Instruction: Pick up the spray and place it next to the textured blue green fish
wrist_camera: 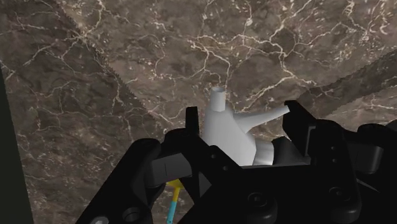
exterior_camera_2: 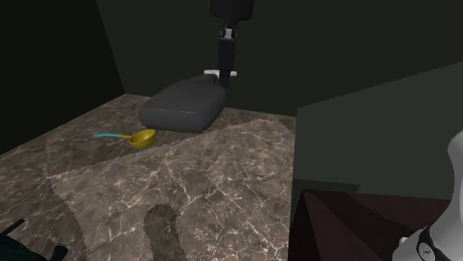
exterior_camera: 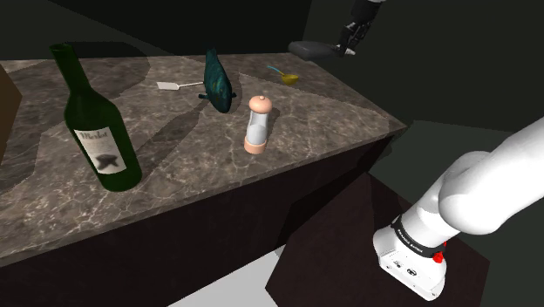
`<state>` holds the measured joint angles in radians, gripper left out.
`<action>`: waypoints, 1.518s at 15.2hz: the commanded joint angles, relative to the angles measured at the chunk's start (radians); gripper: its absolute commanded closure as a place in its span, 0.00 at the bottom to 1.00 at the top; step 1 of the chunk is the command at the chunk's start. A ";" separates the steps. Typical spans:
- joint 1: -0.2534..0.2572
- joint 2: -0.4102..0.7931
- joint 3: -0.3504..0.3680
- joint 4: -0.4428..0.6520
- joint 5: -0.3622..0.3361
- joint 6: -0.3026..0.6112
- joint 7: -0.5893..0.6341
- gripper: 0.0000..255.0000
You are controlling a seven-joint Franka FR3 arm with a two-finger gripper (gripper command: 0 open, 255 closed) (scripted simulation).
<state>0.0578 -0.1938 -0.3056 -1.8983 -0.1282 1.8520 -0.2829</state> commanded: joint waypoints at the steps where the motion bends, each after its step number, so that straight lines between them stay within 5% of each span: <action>1: 0.020 0.006 0.031 0.002 0.000 -0.001 0.052 1.00; 11: 0.117 0.073 0.168 0.073 0.006 -0.031 0.282 1.00; 20: 0.211 0.220 0.274 0.249 0.004 -0.084 0.477 1.00; 23: 0.211 0.215 0.273 0.203 0.002 -0.043 0.481 1.00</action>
<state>0.2668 0.0217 -0.0340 -1.6851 -0.1251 1.7992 0.1926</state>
